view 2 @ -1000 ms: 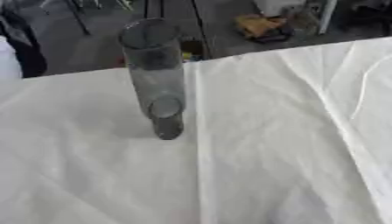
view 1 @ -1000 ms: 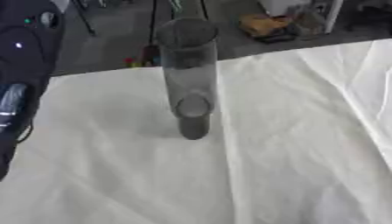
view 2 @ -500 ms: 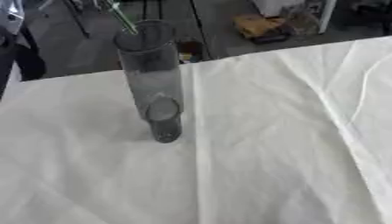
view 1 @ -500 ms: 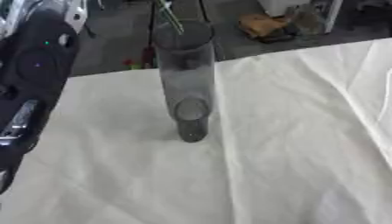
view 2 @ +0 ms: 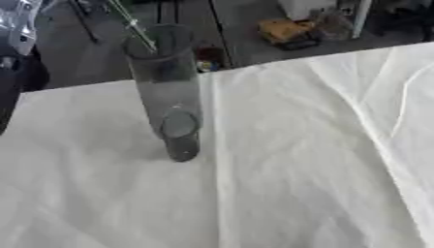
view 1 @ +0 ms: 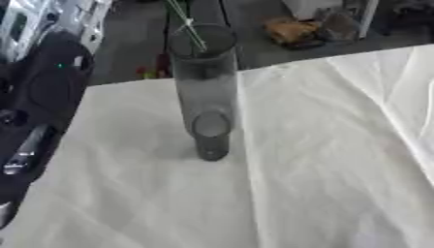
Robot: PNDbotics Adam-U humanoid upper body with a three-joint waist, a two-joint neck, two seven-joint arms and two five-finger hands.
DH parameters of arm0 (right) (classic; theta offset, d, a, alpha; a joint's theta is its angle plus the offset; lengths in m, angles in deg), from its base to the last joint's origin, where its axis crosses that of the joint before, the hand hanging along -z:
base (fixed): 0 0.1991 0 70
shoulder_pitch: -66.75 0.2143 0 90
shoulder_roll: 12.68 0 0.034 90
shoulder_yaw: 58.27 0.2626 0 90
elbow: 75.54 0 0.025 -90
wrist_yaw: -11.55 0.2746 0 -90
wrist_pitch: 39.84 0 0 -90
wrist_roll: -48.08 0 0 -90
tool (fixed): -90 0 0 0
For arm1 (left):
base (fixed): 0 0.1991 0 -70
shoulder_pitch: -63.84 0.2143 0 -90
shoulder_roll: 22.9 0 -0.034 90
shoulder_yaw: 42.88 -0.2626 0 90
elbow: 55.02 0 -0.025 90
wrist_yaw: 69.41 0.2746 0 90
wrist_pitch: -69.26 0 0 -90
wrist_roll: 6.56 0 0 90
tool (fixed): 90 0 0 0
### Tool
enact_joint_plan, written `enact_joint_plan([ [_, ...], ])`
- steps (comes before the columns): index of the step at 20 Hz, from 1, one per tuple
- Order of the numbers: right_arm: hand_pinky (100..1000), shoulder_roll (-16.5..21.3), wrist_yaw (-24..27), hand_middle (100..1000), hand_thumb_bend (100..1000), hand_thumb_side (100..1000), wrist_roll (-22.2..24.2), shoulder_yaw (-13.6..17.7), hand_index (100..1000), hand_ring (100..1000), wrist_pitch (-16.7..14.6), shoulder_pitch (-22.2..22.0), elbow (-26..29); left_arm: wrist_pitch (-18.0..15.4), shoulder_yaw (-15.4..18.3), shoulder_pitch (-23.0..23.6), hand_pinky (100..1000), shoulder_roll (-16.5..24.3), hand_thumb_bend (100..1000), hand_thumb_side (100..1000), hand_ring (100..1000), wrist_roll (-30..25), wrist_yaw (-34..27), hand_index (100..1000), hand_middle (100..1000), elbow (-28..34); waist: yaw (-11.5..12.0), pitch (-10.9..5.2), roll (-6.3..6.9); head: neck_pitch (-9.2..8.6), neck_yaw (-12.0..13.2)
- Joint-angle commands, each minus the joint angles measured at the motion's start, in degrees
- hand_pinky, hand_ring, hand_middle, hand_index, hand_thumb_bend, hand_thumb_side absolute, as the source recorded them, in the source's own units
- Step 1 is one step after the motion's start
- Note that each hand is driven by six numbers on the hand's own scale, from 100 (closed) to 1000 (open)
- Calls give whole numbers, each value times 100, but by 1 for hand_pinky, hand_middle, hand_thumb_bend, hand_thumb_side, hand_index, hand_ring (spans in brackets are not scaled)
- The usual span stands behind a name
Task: Arrange flowers into the vase.
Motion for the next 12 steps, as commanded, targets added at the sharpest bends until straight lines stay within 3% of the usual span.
enact_joint_plan([
  [1,750,52,14,593,100,1000,-44,7,881,824,-79,83,91,-133,32,-87,100,65,100,694,100,-91,-22,100,100,139,-8,-97,-23,-101,23],
  [12,750,43,13,592,100,1000,-26,3,881,825,-77,102,91,-360,9,-44,100,112,100,662,100,-412,165,100,100,243,-33,-52,-12,-210,28],
])
